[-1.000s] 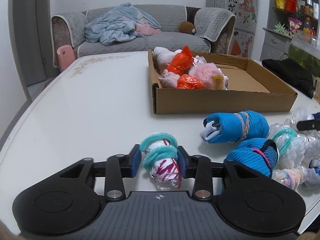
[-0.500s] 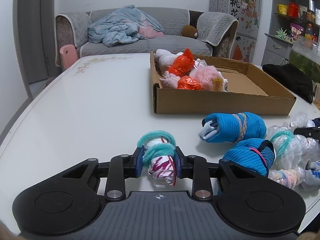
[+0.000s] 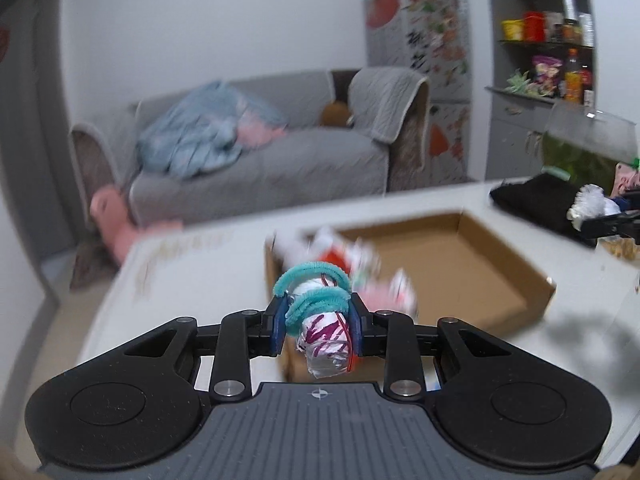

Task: Organize objects
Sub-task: 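Lift both bundles and carry them toward the tray, then lower the striped sock and bubble-wrap bundle into the tray, opening both grippers, then withdraw both grippers from the tray toward the remaining bundles, then grasp the blue knit sock with the left gripper while the right grasps the clear plastic bundle, then lift both items and carry them over the tray, then lower both items into the tray and open both grippers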

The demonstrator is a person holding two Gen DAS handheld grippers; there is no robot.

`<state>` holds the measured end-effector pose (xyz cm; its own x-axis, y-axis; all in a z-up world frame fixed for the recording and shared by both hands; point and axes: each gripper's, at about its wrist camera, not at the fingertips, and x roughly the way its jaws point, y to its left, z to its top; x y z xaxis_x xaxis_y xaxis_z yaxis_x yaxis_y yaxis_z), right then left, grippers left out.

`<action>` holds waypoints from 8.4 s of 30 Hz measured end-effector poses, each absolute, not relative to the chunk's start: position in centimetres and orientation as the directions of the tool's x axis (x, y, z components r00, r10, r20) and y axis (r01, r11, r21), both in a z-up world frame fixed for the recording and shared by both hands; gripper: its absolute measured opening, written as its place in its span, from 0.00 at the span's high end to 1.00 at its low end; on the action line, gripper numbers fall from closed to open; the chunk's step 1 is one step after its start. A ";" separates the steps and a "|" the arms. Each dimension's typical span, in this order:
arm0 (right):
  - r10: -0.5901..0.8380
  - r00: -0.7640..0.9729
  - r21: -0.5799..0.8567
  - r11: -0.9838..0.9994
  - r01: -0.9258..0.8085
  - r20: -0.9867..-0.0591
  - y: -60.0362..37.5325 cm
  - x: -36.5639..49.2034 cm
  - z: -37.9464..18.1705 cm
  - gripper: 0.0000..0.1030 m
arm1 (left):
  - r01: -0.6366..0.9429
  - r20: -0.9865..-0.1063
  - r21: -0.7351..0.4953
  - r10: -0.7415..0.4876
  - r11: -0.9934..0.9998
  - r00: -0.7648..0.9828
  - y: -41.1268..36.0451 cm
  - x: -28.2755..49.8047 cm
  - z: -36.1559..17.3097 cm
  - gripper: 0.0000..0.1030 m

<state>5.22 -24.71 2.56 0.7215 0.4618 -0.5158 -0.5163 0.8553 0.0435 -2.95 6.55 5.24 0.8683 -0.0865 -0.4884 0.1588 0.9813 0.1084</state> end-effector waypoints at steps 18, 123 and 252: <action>0.531 0.618 0.116 0.804 -0.583 -0.580 -17.9 21.2 1.1 0.51 | 0.352 -0.600 0.100 -0.226 0.931 0.768 -4.2 19.3 2.2 0.64; 0.626 0.418 0.262 0.711 -0.653 -0.658 -19.0 1.5 -6.4 0.21 | 0.308 -0.619 -0.070 -0.284 0.949 0.732 4.0 -10.2 -7.0 0.02; 0.431 0.504 -0.037 0.732 -0.680 -0.749 -15.2 23.0 -6.7 0.67 | 0.397 -0.758 0.063 -0.215 0.916 0.615 -5.3 19.2 -5.2 0.44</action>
